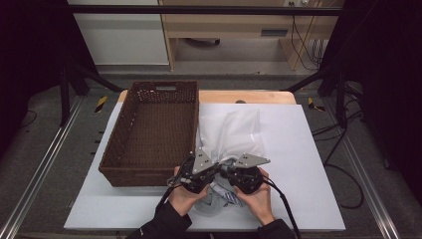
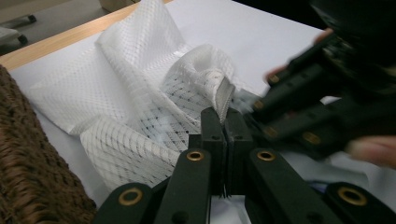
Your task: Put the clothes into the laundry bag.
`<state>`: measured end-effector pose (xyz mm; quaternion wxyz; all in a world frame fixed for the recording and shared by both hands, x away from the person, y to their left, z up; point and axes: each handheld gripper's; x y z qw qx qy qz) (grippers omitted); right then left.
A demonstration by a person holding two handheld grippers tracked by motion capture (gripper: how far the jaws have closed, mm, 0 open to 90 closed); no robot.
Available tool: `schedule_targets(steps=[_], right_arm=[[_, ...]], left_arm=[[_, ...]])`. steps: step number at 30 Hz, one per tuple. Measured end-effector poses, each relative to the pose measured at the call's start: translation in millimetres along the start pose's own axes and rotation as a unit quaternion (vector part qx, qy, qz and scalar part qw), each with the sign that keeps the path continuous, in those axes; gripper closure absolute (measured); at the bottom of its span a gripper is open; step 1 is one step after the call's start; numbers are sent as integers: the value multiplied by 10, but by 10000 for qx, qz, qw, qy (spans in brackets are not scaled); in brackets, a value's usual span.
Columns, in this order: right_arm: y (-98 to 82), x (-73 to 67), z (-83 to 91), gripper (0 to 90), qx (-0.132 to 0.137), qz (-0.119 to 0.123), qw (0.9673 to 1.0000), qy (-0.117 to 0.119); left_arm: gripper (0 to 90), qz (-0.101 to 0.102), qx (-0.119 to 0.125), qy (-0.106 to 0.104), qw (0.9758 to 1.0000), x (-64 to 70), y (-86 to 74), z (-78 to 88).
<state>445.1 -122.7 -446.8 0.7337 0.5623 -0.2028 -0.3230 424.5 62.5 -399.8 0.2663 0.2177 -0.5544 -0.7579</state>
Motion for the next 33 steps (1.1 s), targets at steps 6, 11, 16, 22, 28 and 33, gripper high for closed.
schedule_targets(steps=[6,11,16,22,28,33], right_arm=[[-78,179,11,848,83,7,9955,-949],[-5,202,165,733,29,-109,9977,-675],[91,132,421,501,-123,-120,9994,-317],[92,115,554,357,-412,93,9987,-298],[-143,134,327,791,-793,-119,9968,69],[-41,29,290,821,-339,24,9994,55]], left_arm=[[888,-106,-144,-21,9998,32,-43,-55],[887,18,-327,30,9995,-19,-162,-148],[886,-39,-374,111,9992,-24,-208,-187],[885,-36,-335,169,9993,-28,-232,-188],[884,-31,-326,173,9993,-40,-232,-190],[887,-17,-215,56,9998,-17,-172,-143]])
Point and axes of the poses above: each handheld gripper's, and its own axes: z roughly backward along the jaws, y roughly out of its top, x roughly to its right, and after that the axes turned 15 degrees about x, right-handed
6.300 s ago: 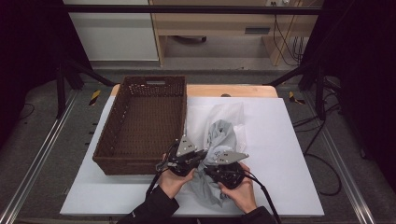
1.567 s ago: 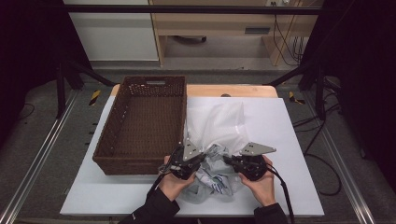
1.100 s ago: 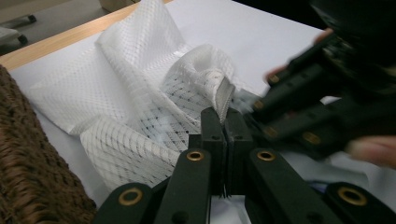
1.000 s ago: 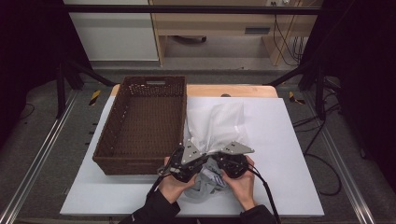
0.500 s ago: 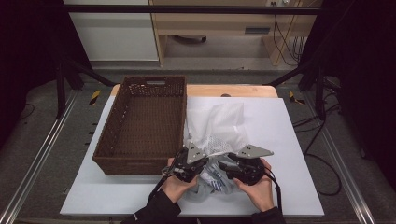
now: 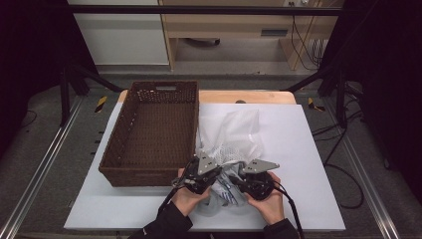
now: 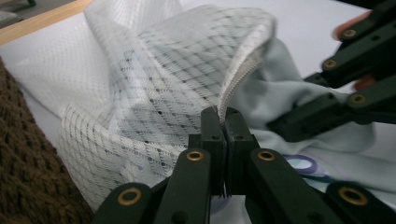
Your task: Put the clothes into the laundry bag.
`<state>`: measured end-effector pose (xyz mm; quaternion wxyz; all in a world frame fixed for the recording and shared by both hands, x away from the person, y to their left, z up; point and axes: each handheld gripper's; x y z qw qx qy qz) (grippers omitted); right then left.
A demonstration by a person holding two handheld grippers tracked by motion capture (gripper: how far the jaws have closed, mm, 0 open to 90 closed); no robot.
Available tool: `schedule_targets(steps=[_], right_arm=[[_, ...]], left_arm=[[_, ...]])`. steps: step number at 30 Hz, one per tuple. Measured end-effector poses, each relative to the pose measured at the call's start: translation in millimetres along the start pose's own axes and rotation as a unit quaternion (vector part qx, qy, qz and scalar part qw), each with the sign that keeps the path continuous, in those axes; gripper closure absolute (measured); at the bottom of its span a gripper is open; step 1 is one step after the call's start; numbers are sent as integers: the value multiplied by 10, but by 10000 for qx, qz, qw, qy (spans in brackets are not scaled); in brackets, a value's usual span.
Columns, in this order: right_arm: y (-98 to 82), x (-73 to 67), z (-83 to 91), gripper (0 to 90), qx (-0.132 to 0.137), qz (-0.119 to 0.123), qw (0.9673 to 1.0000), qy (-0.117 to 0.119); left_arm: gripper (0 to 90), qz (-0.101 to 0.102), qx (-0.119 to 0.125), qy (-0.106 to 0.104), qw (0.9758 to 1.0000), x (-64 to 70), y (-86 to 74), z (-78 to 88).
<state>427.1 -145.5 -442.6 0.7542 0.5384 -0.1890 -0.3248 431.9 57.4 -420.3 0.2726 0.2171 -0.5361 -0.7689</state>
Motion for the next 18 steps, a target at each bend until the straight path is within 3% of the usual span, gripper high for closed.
schedule_targets(steps=[5,8,9,10,12,14,18], right_arm=[[124,2,-137,824,290,-163,9992,-238],[118,88,-285,819,282,-290,9960,-792],[89,146,-341,818,240,-294,9926,-1153],[57,193,-384,815,211,-290,9900,-1364],[-2,239,-432,807,128,-269,9872,-1570],[-25,238,-411,754,132,-255,9889,-1455],[21,188,-237,543,22,-213,9934,-1130]], left_arm=[[888,-177,186,-137,9996,88,116,96],[888,-218,171,-169,9995,114,114,120],[888,-247,153,-156,9995,114,106,119],[887,-237,136,-150,9995,111,97,116],[887,-176,77,-133,9997,86,62,91],[886,-116,31,-94,9999,55,27,61],[885,10,-109,-28,9999,-3,-37,-5]])
Point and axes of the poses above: each handheld gripper's, and its own axes: z roughly backward along the jaws, y roughly out of its top, x roughly to its right, and after that the axes turned 15 degrees about x, right-handed
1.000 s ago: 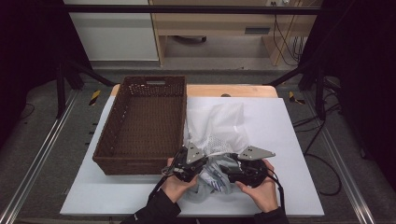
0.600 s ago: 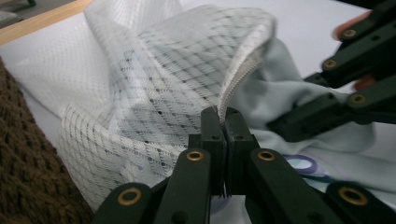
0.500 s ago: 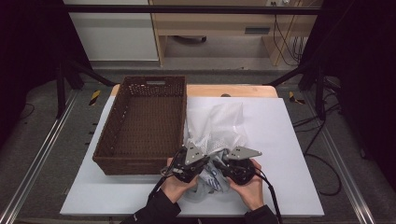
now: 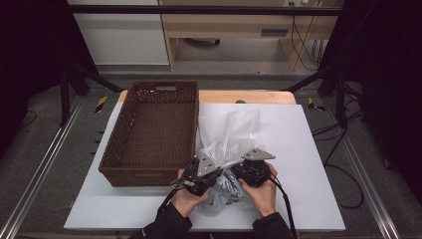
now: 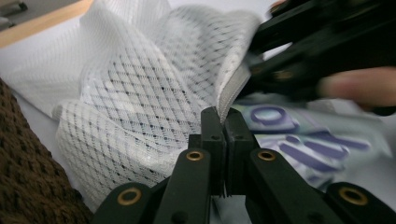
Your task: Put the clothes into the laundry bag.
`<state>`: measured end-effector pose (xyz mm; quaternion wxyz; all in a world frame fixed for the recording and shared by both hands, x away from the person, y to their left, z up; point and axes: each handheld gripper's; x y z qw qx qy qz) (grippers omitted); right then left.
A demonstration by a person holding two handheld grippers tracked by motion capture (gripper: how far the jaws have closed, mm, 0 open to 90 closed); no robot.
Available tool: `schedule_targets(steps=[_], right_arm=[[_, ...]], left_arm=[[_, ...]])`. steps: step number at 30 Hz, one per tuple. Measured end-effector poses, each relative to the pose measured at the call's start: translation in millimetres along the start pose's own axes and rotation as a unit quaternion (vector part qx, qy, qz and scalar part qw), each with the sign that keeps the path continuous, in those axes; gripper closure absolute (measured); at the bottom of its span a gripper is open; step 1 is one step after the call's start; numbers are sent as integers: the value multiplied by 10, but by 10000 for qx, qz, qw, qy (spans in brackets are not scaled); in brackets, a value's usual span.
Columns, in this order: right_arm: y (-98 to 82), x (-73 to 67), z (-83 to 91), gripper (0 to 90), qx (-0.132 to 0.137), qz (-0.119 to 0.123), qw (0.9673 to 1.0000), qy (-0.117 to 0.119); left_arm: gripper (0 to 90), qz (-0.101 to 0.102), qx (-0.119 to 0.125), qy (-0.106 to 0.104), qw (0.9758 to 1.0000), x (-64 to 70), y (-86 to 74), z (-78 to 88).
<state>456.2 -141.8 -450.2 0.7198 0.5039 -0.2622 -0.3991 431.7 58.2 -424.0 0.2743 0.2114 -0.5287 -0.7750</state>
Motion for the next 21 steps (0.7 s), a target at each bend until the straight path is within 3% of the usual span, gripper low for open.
schedule_targets(steps=[4,7,8,10,14,17,21], right_arm=[[8,-43,262,320,12,-12,9985,540],[-39,-73,390,290,-100,-5,9976,691],[-68,-88,416,306,-165,-36,9963,839],[-118,-113,403,344,-250,-33,9956,907],[-189,-173,211,440,-476,-97,9934,1035],[-237,-211,57,593,-597,93,9952,775],[-216,-181,27,756,-500,-180,9968,590]], left_arm=[[884,49,-29,68,10000,-35,-29,-27],[883,110,-42,63,9999,-55,-46,-41],[883,136,-52,54,9999,-53,-52,-48],[882,110,-62,65,9999,-34,-57,-52],[882,56,-56,52,10000,-8,-54,-56],[883,53,-88,1,9999,-5,-64,-68],[884,-2,-36,-24,10000,27,-31,-30]])
Point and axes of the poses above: each handheld gripper's, and its own axes: z roughly backward along the jaws, y roughly out of its top, x roughly to its right, and after that the axes turned 15 degrees about x, right-handed
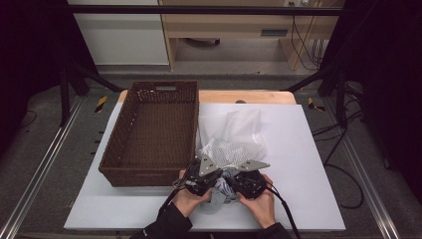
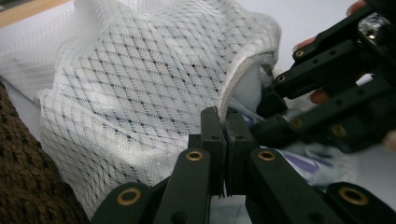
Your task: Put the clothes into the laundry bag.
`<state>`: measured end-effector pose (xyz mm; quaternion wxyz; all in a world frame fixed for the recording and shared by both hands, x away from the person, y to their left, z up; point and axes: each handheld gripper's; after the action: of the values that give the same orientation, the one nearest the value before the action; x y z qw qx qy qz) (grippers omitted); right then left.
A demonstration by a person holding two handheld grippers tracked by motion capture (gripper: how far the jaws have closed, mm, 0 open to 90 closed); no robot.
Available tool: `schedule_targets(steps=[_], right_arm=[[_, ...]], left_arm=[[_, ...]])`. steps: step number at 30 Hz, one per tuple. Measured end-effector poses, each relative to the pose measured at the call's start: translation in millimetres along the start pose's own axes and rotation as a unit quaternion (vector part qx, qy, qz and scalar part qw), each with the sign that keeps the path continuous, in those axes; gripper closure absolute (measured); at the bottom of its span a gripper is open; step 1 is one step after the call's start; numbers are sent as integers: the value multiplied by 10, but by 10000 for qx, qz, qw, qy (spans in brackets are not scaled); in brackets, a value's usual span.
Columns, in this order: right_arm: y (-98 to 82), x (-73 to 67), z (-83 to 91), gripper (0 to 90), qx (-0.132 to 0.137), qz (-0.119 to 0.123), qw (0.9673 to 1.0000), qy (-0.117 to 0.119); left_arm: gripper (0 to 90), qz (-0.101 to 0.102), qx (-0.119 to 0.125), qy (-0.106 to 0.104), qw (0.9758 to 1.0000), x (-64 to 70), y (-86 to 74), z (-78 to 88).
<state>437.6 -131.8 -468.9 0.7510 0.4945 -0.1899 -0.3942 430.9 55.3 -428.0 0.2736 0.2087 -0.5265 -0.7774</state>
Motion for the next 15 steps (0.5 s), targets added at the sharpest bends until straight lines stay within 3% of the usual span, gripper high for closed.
schedule_targets(steps=[2,5,8,13,15], right_arm=[[23,-4,9,770,152,84,9996,-211],[71,43,10,776,464,-113,9979,-436],[96,134,-6,777,740,-258,9942,-735],[45,250,-132,776,657,-218,9864,-1491],[37,299,-162,770,624,-365,9855,-1534]], left_arm=[[885,-13,63,-34,10000,12,34,29],[886,-40,125,-69,9999,39,78,77],[886,-73,156,-103,9998,69,105,100],[886,-127,59,-133,9998,89,77,68],[886,-111,-2,-117,9999,63,46,41]])
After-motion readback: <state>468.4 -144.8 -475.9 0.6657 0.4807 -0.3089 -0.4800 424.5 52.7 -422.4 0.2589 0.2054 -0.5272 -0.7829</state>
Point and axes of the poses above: each handheld gripper's, and its own axes: z roughly backward along the jaws, y roughly out of its top, x roughly to its right, and after that the axes turned 15 degrees about x, right-handed
